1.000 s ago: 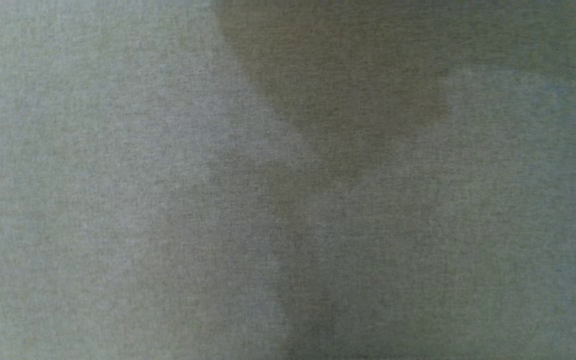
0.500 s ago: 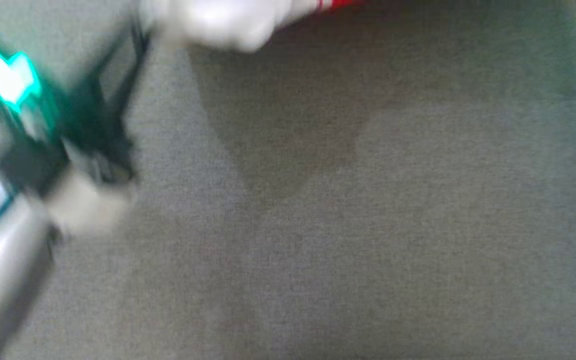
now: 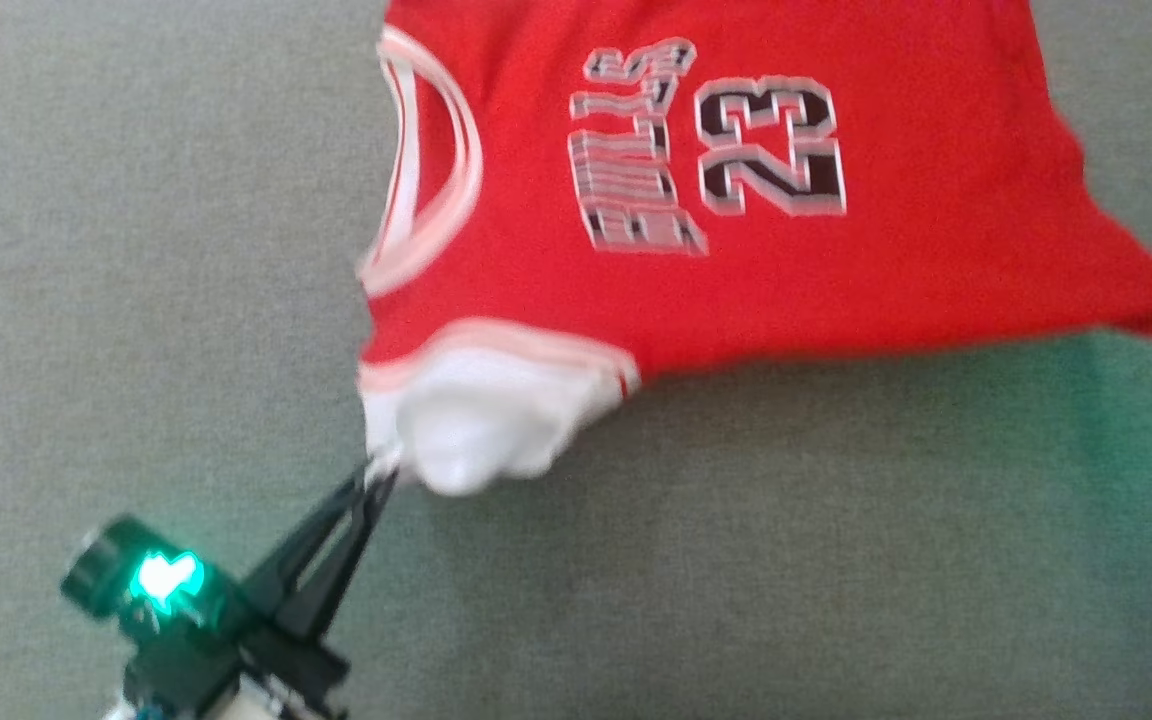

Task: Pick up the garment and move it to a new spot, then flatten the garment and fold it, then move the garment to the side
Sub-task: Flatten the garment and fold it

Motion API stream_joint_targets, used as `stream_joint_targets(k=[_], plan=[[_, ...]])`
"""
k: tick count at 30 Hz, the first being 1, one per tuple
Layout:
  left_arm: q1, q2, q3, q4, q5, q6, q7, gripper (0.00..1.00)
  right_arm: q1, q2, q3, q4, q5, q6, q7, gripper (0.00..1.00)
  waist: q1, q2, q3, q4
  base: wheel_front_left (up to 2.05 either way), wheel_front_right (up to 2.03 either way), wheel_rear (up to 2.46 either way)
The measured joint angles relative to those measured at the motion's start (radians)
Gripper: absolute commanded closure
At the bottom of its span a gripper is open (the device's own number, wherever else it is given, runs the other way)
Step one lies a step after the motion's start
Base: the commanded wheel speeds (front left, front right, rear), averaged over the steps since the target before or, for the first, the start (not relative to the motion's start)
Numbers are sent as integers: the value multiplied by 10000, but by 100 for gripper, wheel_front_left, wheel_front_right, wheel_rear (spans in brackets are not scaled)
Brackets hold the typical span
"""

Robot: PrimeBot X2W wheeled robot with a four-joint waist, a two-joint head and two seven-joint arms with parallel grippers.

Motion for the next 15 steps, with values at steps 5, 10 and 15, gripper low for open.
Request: stream_joint_targets(k=[5, 10, 15], plan=[[711, 56, 59, -6, -100, -6, 0, 100, 1158, 357, -681, -479, -397, 0, 0, 100, 1, 0, -154, -58, 0, 0, 0], [-640, 36, 249, 347, 255, -384, 0, 100, 843, 554, -763, -198, -550, 0, 0, 100, 4, 0, 129, -21, 0, 0, 0], [-2779, -320, 523, 1062, 732, -754, 0, 100, -539, 593, -293, 324, -504, 0, 0, 100, 5, 0, 614, -47, 0, 0, 0]])
